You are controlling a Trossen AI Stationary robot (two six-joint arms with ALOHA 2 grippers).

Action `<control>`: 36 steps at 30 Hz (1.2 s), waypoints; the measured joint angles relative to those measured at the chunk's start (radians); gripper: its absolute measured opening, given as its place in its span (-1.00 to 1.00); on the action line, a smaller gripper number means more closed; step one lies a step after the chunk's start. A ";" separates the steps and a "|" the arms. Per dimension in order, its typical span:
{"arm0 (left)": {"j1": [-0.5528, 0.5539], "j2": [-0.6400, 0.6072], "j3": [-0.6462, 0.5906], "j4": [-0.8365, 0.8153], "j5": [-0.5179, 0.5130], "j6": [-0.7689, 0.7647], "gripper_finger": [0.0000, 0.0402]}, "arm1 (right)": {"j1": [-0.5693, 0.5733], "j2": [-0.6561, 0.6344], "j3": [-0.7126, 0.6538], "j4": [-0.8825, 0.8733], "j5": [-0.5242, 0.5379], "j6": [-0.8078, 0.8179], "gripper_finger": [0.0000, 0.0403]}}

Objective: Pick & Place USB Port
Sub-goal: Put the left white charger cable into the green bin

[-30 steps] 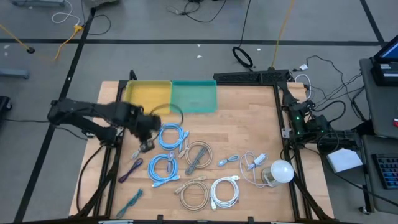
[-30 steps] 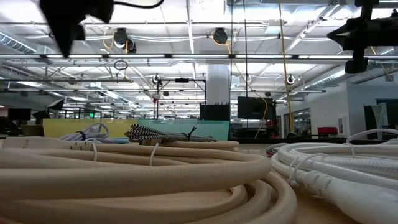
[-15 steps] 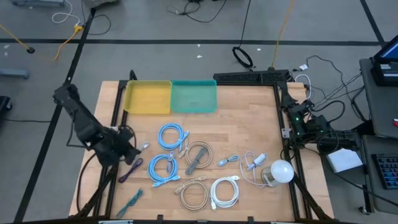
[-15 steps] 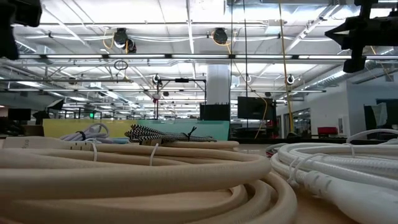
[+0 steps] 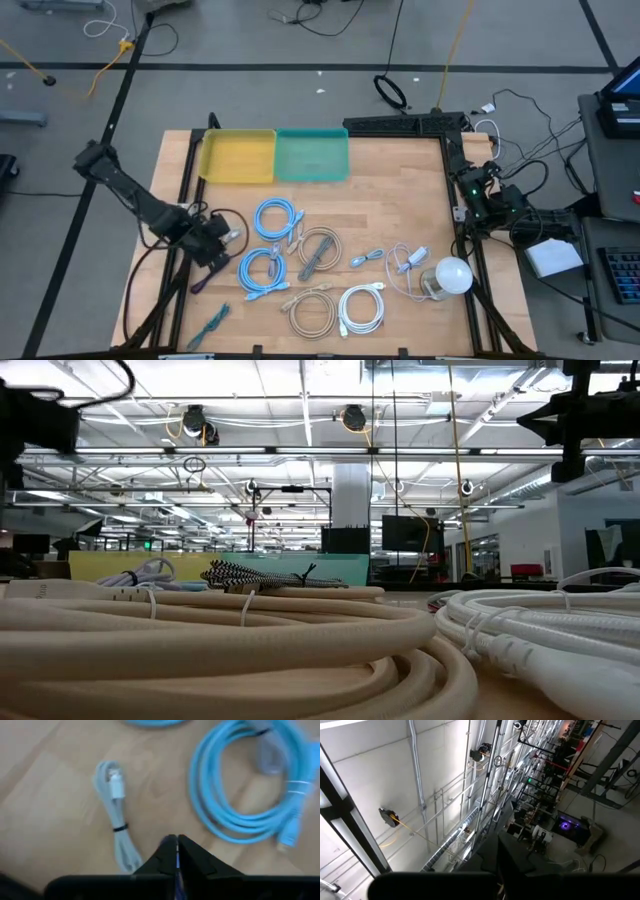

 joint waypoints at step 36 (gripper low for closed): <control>0.532 0.356 0.389 -0.003 -0.139 0.416 -0.85 | 0.001 0.017 0.000 -0.046 -0.103 0.065 -1.00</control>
